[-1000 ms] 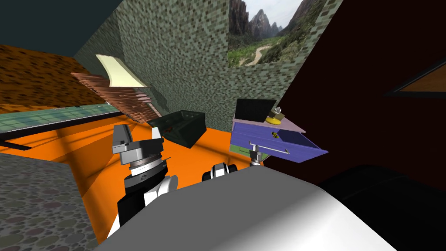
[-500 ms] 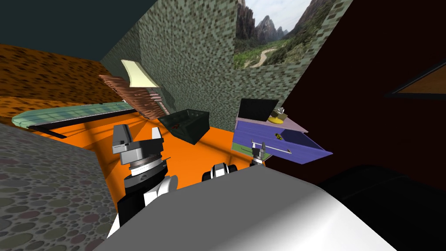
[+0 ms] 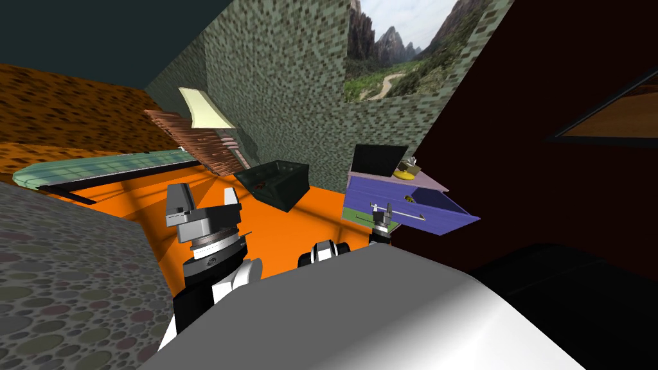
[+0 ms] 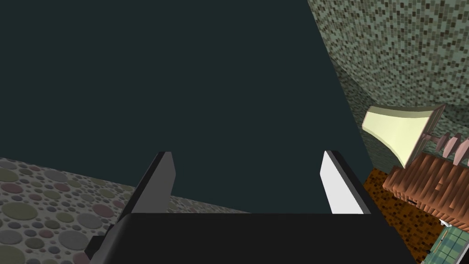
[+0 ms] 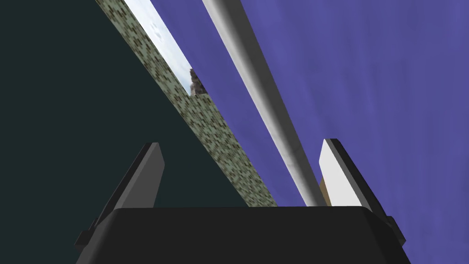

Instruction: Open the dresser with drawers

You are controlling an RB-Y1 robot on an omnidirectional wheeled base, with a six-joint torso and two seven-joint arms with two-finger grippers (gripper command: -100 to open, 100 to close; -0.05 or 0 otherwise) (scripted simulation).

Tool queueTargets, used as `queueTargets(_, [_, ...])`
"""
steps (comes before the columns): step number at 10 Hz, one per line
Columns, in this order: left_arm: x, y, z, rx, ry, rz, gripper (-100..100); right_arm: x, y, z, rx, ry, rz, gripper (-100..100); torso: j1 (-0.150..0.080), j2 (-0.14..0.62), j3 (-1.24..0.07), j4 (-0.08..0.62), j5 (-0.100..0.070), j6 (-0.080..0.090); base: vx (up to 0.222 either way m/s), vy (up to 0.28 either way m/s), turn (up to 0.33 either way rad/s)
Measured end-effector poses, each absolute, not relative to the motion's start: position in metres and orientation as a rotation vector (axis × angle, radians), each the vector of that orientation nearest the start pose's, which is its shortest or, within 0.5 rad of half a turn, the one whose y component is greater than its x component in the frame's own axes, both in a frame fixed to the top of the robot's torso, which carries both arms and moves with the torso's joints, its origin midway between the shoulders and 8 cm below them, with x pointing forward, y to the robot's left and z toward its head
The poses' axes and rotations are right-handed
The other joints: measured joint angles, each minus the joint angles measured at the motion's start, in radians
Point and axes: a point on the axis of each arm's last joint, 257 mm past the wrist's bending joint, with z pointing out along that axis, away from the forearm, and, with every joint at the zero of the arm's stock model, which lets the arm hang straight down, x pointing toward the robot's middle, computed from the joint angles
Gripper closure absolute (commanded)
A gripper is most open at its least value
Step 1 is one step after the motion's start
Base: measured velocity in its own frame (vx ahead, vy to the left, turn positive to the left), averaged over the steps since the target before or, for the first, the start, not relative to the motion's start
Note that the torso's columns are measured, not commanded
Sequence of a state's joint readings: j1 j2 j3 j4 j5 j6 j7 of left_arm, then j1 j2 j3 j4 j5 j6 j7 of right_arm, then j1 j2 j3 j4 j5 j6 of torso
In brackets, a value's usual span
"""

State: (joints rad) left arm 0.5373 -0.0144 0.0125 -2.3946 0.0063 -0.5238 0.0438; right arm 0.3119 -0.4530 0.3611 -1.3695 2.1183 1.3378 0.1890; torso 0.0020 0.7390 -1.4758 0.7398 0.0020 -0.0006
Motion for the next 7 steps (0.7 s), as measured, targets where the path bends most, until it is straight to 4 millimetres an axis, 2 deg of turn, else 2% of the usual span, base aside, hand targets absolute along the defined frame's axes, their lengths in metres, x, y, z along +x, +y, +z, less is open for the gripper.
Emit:
queueTargets(3, [0.3114, 0.2825, 0.0674, -0.596, 0.513, -1.343, 0, 0.335, -0.4374, -0.2055, -0.359, 1.142, -1.549, -100, 0.006, 0.004, 0.001, 0.004, 0.005, -0.001, -0.033, 0.025, -0.01])
queueTargets(4, [0.3114, 0.2825, 0.0674, -0.596, 0.513, -1.343, 0, 0.335, -0.4374, -0.2073, -0.364, 1.148, -1.548, 0, 0.005, 0.003, 0.001, 0.003, 0.004, 0.0, 0.0, 0.0, 0.0])
queueTargets(7, [0.3114, 0.2825, 0.0674, -0.596, 0.513, -1.343, 0, 0.3338, -0.4373, -0.2124, -0.374, 1.161, -1.546, 0, 0.0, 0.001, 0.0, 0.0, 0.0, 0.0, 0.0, 0.0, 0.0])
